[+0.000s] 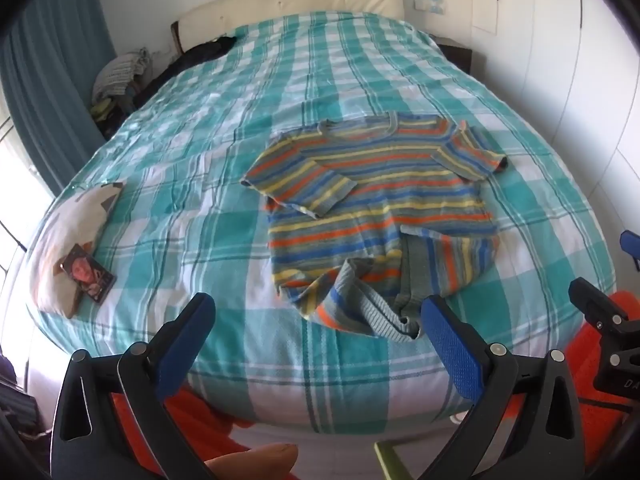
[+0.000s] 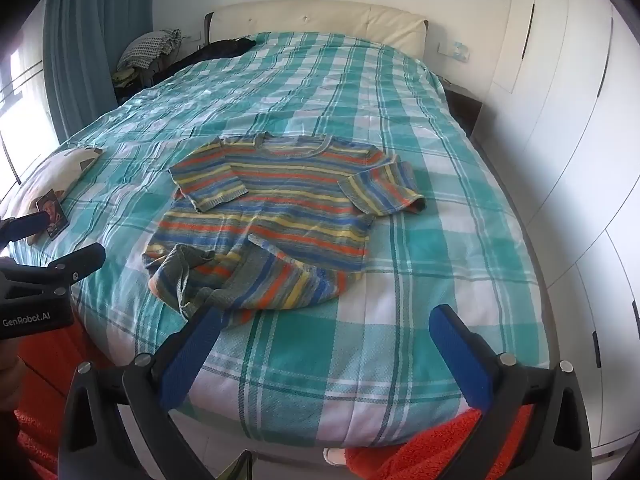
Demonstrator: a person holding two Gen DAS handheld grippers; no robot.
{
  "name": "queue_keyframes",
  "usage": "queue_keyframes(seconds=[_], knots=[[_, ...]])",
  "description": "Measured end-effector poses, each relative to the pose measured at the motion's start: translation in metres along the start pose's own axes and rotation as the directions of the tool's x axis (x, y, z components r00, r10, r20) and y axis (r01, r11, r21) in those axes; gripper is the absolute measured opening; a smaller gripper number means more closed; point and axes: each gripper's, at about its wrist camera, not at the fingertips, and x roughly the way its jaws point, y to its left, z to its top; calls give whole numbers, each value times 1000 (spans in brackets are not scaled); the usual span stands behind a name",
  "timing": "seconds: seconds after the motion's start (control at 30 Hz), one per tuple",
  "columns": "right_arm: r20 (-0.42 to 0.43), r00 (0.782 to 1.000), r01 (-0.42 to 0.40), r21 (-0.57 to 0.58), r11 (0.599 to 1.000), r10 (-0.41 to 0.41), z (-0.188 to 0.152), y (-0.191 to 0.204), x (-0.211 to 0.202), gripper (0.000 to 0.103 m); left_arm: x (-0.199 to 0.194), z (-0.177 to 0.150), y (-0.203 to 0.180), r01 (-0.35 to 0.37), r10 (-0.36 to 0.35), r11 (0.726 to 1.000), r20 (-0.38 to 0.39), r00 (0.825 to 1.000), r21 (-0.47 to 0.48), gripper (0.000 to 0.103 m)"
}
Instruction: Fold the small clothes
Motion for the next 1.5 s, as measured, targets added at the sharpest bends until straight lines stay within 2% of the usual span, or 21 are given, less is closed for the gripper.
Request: queue_keyframes(seconds=[0.13, 0.23, 0.43, 0.53, 1.0, 1.5], knots=[[-3, 1000, 3, 3, 1000, -3, 0, 1, -3, 103, 0, 1, 6, -23, 23, 1000, 4, 1000, -20, 103], [-2, 1000, 2, 2, 1000, -2, 1, 2, -3, 103, -3, 1, 8, -6, 6, 999, 7, 1000, -40, 103], [0, 1000, -6, 2, 1000, 6, 1, 12, -2, 103, -3, 1, 9, 21, -21, 1000, -21, 1000, -22, 103], [-4, 1000, -12, -1, 1000, 12, -1, 11, -2, 103, -2, -1, 7, 6, -6, 1000, -37, 999, -5, 103], [4, 999, -33, -22, 999, 33, 3, 15, -12, 103, -6, -7, 17, -5, 4, 1000, -44, 999, -31, 103], [-2, 999, -36, -25, 999, 36, -1, 16, -11, 103, -4, -10, 16, 15, -17, 999, -55, 998, -30, 103]])
